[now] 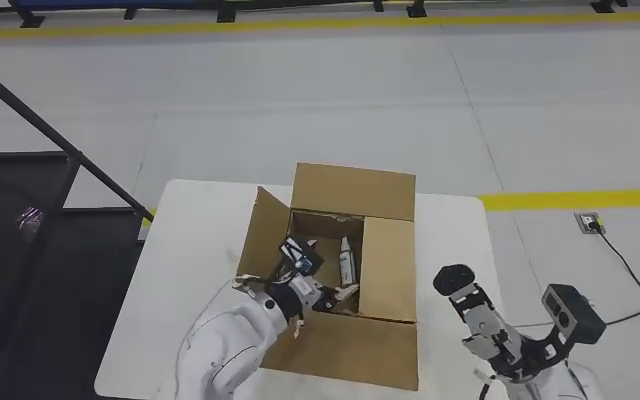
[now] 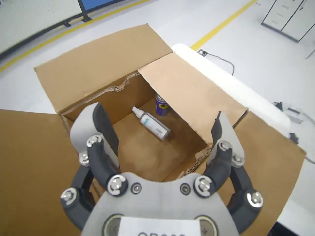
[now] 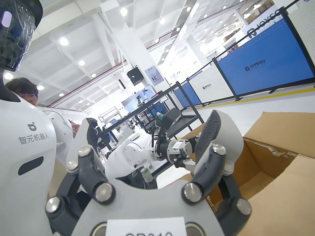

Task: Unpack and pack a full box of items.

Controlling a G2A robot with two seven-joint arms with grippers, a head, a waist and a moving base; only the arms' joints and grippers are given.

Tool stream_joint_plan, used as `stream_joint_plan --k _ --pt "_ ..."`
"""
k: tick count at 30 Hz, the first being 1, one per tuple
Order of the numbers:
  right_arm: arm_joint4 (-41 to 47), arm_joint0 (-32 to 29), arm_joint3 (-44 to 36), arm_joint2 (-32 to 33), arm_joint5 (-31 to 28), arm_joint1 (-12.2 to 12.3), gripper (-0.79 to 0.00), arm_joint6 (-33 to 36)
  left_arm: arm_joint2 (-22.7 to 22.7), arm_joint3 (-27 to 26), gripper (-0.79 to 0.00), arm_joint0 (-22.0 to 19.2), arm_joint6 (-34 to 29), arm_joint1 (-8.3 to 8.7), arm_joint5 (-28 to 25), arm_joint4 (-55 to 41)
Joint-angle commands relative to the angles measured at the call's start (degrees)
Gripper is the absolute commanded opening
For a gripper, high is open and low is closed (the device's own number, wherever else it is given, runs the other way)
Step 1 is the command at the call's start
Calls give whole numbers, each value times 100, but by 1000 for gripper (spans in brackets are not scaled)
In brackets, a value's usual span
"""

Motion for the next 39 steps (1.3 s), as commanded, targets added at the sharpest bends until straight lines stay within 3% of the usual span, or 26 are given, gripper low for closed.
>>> stream_joint_plan --k 1,7,12,23,32,39 --pt "7 -25 8 60 -5 9 0 -44 155 425 0 -335 -421 -69 222 -824" --pt "83 -139 117 237 -5 34 0 -182 534 1567 0 -1139 -1266 -259 643 -2559" --pt "153 -159 205 284 -5 58 0 -181 695 2289 0 -1510 -1470 -357 736 -3344" --pt "201 27 301 124 119 97 0 -28 1076 3307 0 -1948 -1465 -551 102 -4663" --pt "222 60 285 53 105 117 0 -38 1210 3554 0 -2063 -1342 -626 -472 -5105" --pt "209 129 300 1 99 129 0 -61 1159 2988 0 -1913 -1119 -602 -641 -5036"
